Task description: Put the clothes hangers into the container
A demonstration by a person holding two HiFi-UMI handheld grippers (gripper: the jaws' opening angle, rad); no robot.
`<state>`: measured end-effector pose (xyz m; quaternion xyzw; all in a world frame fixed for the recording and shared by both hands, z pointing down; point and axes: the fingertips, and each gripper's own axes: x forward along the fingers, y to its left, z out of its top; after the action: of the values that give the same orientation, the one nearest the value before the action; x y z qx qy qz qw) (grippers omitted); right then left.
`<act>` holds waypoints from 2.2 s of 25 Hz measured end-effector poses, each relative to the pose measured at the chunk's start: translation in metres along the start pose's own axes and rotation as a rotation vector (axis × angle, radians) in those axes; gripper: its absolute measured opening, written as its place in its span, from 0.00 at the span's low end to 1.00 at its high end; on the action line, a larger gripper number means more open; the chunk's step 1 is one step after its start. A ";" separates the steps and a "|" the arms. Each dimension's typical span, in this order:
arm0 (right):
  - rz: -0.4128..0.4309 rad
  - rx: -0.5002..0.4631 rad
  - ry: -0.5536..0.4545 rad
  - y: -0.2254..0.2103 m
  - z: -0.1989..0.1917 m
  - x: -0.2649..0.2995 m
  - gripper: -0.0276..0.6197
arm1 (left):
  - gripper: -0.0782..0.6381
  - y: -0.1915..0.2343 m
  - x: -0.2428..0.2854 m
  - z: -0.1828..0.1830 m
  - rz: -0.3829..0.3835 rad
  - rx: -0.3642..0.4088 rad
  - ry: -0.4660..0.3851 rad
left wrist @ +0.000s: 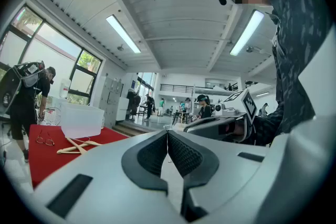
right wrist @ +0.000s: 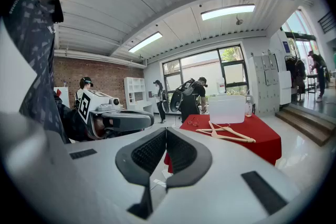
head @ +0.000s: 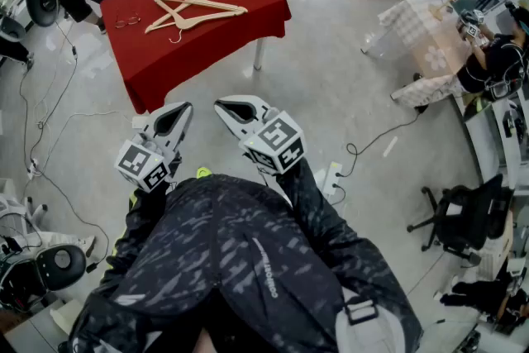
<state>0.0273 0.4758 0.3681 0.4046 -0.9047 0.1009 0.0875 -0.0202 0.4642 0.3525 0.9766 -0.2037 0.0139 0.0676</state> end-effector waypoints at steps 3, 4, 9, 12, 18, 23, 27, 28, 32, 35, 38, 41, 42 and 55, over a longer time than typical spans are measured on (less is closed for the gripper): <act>0.002 -0.001 0.006 -0.001 -0.002 -0.001 0.07 | 0.13 -0.002 0.002 0.001 0.000 -0.001 -0.004; 0.006 0.002 0.003 -0.001 -0.002 -0.002 0.07 | 0.12 -0.003 0.002 0.001 0.000 -0.001 -0.005; 0.064 0.060 -0.038 0.007 0.000 -0.002 0.07 | 0.12 -0.005 0.002 -0.001 0.001 -0.010 -0.011; 0.058 0.038 -0.017 0.007 -0.005 -0.003 0.07 | 0.12 -0.007 0.002 -0.002 0.003 -0.012 -0.008; 0.061 0.023 0.021 0.006 -0.015 -0.007 0.07 | 0.13 -0.013 0.002 -0.007 0.019 -0.021 -0.005; 0.057 0.020 0.044 0.000 -0.021 0.001 0.07 | 0.13 -0.005 0.004 -0.010 0.036 -0.037 -0.004; 0.061 0.019 0.064 -0.005 -0.025 0.010 0.07 | 0.12 0.006 0.001 -0.012 0.050 -0.054 -0.003; 0.060 0.018 0.068 -0.007 -0.025 0.014 0.07 | 0.13 0.010 0.001 -0.013 0.050 -0.058 -0.004; 0.028 0.001 0.093 -0.023 -0.025 0.031 0.07 | 0.13 0.029 0.009 -0.016 0.031 -0.070 0.011; 0.024 -0.008 0.111 -0.030 -0.021 0.038 0.07 | 0.12 0.042 0.016 -0.011 0.025 -0.076 0.007; 0.012 0.007 0.115 -0.047 -0.017 0.047 0.07 | 0.12 0.057 0.027 -0.008 0.018 -0.081 0.005; 0.012 0.024 0.138 -0.055 -0.017 0.060 0.07 | 0.12 0.070 0.032 -0.010 0.005 -0.102 0.014; 0.014 0.025 0.147 -0.057 -0.017 0.066 0.07 | 0.12 0.076 0.033 -0.010 0.000 -0.109 0.019; -0.039 0.017 0.188 -0.098 0.007 0.138 0.07 | 0.13 0.158 0.054 0.002 -0.068 -0.147 0.021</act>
<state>0.0097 0.3111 0.4054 0.4114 -0.8836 0.1443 0.1708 -0.0341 0.2996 0.3734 0.9751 -0.1702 0.0068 0.1418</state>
